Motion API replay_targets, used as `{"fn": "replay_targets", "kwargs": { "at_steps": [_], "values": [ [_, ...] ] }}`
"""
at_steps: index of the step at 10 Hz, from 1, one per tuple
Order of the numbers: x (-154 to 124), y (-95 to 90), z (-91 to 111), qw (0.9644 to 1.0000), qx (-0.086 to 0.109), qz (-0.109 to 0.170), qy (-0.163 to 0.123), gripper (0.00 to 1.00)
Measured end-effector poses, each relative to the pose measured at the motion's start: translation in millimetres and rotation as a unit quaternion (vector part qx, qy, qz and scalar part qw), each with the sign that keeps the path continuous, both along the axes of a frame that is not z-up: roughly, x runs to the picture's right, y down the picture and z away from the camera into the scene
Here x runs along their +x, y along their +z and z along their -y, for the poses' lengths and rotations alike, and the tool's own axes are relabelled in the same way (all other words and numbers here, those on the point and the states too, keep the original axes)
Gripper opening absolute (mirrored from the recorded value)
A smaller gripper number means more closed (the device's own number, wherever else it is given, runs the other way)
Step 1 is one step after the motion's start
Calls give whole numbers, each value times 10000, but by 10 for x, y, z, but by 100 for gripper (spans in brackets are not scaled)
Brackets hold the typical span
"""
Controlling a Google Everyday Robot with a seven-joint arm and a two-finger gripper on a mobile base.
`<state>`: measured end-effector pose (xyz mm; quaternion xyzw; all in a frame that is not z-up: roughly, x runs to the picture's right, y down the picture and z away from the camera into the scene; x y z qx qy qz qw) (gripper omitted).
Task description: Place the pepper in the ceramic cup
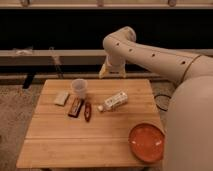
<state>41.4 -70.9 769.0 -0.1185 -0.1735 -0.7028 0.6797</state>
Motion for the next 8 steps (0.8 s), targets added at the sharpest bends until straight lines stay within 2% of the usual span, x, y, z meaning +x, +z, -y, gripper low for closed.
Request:
{"fn": "replay_targets", "kwargs": {
  "at_steps": [5, 6, 8],
  "values": [
    [-5, 5, 0, 10000, -2, -19, -7, 80],
    [-31, 26, -31, 9998, -83, -66, -141, 80],
    [-284, -16, -185, 9988, -210, 14, -443, 80]
  ]
}}
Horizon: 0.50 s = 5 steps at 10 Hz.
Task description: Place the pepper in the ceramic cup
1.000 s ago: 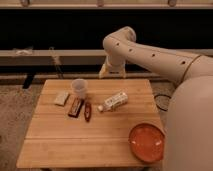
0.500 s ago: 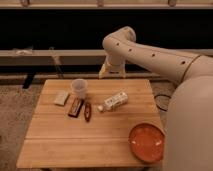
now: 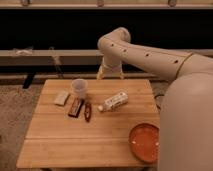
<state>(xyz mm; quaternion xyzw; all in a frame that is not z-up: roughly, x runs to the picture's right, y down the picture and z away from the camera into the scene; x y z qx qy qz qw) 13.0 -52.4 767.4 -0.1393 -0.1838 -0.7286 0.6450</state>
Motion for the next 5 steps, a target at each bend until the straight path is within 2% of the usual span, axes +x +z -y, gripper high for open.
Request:
{"fn": "replay_targets", "kwargs": {
  "at_steps": [3, 5],
  "values": [
    [-438, -171, -385, 9991, -238, 94, -334, 80],
    [-792, -236, -634, 9973, -408, 279, -539, 80]
  ]
}}
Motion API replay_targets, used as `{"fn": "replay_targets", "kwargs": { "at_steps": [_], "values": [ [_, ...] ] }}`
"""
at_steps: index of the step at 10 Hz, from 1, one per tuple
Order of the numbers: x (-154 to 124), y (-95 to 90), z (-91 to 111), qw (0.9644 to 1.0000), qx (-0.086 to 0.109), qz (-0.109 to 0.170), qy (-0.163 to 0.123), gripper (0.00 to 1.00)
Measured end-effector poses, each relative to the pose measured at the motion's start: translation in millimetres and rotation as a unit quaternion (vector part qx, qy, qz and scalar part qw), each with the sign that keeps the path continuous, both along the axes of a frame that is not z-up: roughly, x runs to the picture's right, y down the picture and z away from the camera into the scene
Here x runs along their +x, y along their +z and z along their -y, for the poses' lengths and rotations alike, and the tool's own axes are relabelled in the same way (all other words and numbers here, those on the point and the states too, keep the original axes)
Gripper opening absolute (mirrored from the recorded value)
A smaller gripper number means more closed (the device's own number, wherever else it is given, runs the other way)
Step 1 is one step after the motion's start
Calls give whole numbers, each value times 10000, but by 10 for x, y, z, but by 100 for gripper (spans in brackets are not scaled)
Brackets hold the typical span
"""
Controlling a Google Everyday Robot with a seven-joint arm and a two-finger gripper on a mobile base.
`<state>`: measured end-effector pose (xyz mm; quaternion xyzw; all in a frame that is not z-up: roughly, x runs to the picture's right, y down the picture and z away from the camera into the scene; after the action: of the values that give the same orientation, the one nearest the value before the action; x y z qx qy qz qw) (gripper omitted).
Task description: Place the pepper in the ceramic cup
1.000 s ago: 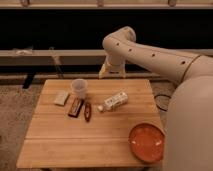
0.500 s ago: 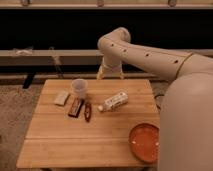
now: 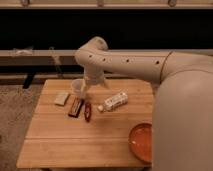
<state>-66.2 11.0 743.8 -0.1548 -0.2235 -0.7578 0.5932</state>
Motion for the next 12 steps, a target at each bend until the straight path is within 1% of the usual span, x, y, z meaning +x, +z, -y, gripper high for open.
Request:
{"fn": "replay_targets", "kwargs": {
  "at_steps": [2, 3, 5, 6, 7, 8, 9, 12],
  "values": [
    [-271, 15, -80, 9993, -56, 359, -125, 80],
    [-307, 97, -90, 9985, -77, 516, -166, 80],
    [-370, 287, -122, 9970, -175, 734, -183, 80],
    [-363, 371, -108, 9965, -215, 804, -113, 80],
    [-294, 479, -70, 9966, -223, 798, -41, 80],
    [-304, 536, -66, 9964, -231, 812, -20, 80],
    [-337, 609, -113, 9963, -256, 822, -15, 80],
    [-348, 948, -394, 9970, -384, 665, -68, 80]
  ]
}}
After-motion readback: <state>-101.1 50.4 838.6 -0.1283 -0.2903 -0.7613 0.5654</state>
